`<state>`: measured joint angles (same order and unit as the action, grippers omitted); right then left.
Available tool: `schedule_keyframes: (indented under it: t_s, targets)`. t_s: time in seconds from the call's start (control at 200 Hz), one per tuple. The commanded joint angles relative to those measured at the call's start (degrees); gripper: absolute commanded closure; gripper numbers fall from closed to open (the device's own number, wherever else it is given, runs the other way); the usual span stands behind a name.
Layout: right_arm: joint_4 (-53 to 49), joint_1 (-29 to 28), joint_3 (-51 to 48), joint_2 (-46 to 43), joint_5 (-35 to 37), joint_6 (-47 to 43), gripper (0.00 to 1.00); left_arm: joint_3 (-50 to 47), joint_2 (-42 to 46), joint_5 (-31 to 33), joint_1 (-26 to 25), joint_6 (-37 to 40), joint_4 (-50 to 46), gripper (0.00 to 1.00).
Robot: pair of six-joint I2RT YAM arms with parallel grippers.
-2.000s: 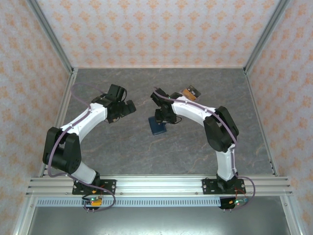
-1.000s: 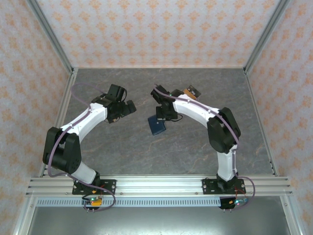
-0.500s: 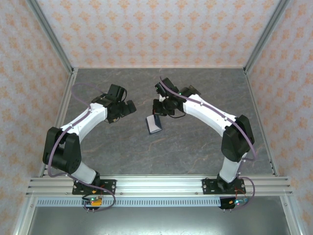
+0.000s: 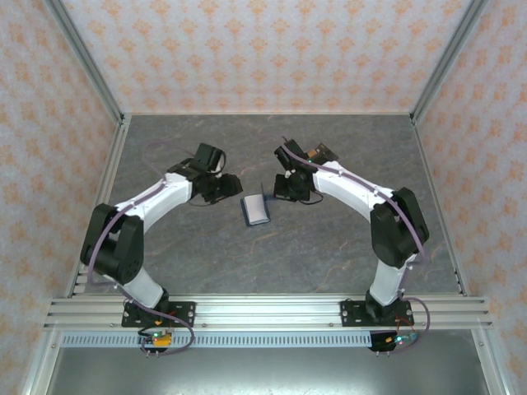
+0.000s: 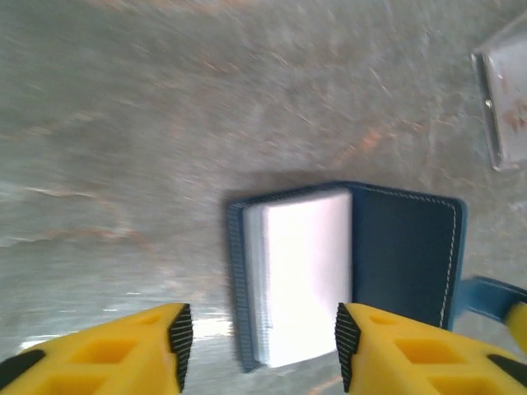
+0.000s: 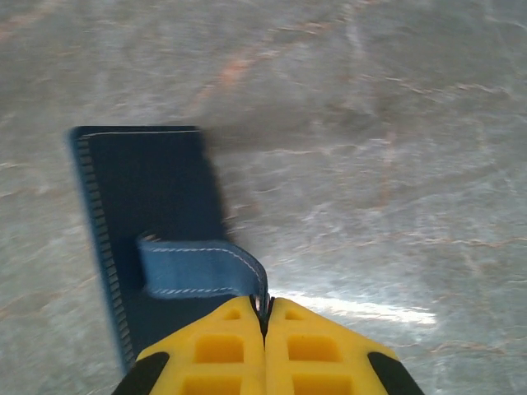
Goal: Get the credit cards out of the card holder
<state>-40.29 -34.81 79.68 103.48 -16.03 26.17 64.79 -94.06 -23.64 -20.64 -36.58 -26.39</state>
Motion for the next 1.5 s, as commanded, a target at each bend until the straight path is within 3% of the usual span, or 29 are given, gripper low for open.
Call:
schedule_keyframes:
  t_s: [0.0, 0.145, 0.37, 0.495, 0.581, 0.661, 0.841, 1.016, 1.116, 1.496]
  targets:
    - [1.1, 1.5, -2.6, 1.5, 1.1, 1.7, 1.00, 5.1, -3.7, -3.0, -3.8, 2.2, 2.1, 0.58]
    - [2.7, 2.7, -4.3, 1.9, 1.4, 1.7, 1.00, 10.7, -10.7, -5.4, -6.8, 1.7, 2.5, 0.74]
    - [5.2, 3.9, -7.7, 1.1, 0.7, 3.4, 0.99, 18.0, -19.5, -5.7, -9.1, 2.5, -1.4, 0.86]
    - [5.9, 4.4, -8.9, -1.2, 1.6, 4.4, 0.87, 20.1, -22.5, -6.4, -9.5, 2.5, -2.5, 0.89]
    - [7.8, 4.4, -10.3, -3.8, 2.1, 5.4, 0.72, 21.6, -24.2, -6.6, -10.0, 2.6, -3.4, 0.92]
    - [9.2, 4.4, -10.9, -5.6, 2.0, 5.7, 0.69, 23.1, -25.4, -6.2, -10.7, 3.1, -4.7, 0.95]
    - [13.1, 4.4, -13.2, -8.8, 0.0, 5.8, 0.70, 24.7, -27.3, -4.8, -11.6, 3.7, -6.5, 0.99]
    - [14.5, 4.5, -12.8, -5.7, -5.6, 5.8, 0.86, 24.6, -27.7, -4.6, -11.6, 3.8, -6.9, 1.00]
    - [16.5, 4.4, -13.6, -4.0, -7.7, 7.0, 0.89, 24.9, -27.0, -4.2, -11.5, 3.7, -7.4, 1.00]
    - [15.4, 4.5, -13.4, 1.2, -3.5, 6.4, 0.90, 25.1, -21.5, 1.1, -11.0, 0.6, -11.1, 0.96]
